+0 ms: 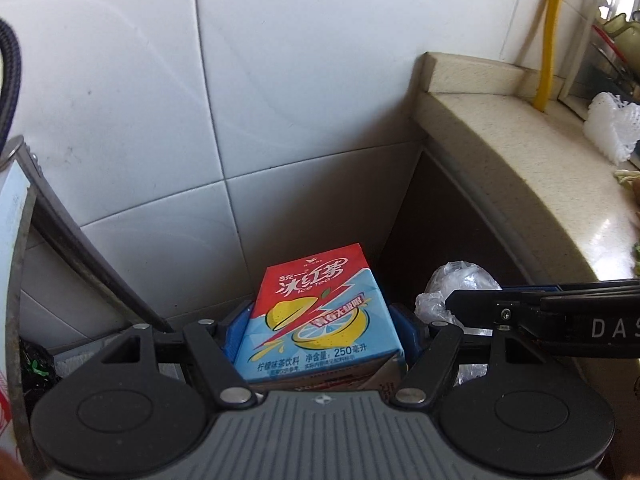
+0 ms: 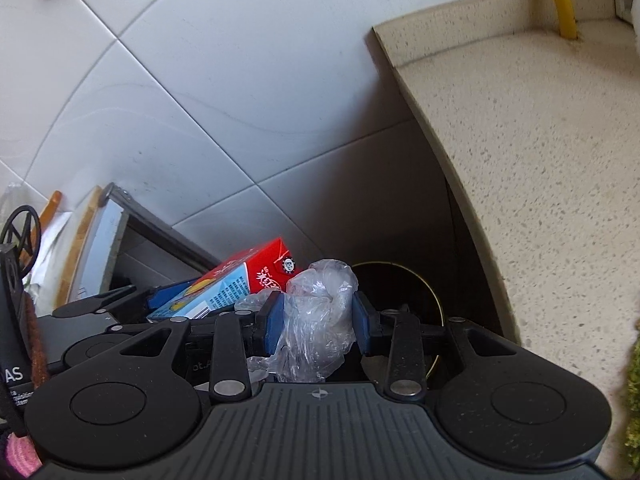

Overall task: Collect trash
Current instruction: 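Carry the carton and plastic bag down over the trash bin with both grippers, then open both grippers to drop the carton and bag into the bin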

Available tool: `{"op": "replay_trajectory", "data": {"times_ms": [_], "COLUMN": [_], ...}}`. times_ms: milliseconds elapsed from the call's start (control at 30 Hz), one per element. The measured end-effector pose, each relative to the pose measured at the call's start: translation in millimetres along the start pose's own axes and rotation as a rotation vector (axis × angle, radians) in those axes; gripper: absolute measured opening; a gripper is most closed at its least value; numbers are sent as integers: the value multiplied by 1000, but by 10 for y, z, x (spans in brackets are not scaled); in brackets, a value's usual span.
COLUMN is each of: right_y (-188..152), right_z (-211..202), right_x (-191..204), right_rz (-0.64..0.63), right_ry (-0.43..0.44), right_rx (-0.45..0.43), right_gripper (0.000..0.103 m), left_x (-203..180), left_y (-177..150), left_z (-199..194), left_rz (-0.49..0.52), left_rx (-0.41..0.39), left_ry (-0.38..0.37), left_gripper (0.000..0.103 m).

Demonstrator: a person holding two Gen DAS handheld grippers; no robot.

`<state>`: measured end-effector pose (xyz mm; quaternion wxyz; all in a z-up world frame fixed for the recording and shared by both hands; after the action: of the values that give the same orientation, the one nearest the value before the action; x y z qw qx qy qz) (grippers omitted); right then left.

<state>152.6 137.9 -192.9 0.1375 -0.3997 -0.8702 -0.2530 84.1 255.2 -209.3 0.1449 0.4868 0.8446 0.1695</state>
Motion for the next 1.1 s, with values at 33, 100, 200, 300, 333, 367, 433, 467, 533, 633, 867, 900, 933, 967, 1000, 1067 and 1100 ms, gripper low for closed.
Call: {"op": "replay_trajectory", "data": {"times_ms": [33,100,200,300,333,367,433,467,533,633,867,900,933,967,1000,1067,1100], "right_y": [7,16,33,50,55,59,71,75,90,97,122,128,139,150,150,161,166], "right_z": [36,101,208,320,353,390,456,486,555,661,843,862,876,892,881,916,932], "right_x": [-2,-5,-22,-55,-65,-81,-113,-123,-137,-147,-164,-165,-171,-171,-186,-178,-173], "right_rz": [3,11,26,47,53,61,73,76,82,95,118,119,121,121,121,118,115], "right_ry": [-4,-9,-21,-32,-35,-38,-45,-49,-58,-60,-61,-63,-67,-68,-67,-76,-77], "right_rx": [5,14,28,45,50,55,65,69,77,95,124,127,126,125,127,132,133], "right_gripper": [44,44,44,44,44,44,44,44,46,50,54,55,56,57,59,64,64], "left_x": [18,50,91,132,140,150,159,149,135,153,200,208,220,230,239,250,255], "left_y": [-1,-4,-7,-11,-14,-18,-35,-43,-50,-56,-73,-72,-70,-75,-75,-71,-64], "left_z": [28,82,151,212,231,255,316,338,382,443,491,488,483,477,472,460,453], "left_rz": [-4,-10,-16,-23,-27,-31,-35,-36,-39,-42,-79,-82,-87,-94,-100,-105,-104], "left_rx": [6,16,33,53,60,70,92,99,112,120,137,136,133,131,130,127,124], "left_ry": [-1,-2,0,2,3,5,-2,-11,-23,3,-4,-3,-1,2,2,6,10], "left_gripper": [68,68,68,68,68,68,68,69,71,72,72,72,72,72,72,72,72]}}
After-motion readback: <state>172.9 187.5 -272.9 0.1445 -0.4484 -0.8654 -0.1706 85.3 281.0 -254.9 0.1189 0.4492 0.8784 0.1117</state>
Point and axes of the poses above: each gripper's, at about its wrist camera, not at the fingertips, and z roughly the way its jaws point, x to its left, y to its top, the point moved 10 cm from there along z, roughly the way its jaws point, and after that the axes turned 9 degrees about x, right-handed, at the moved point
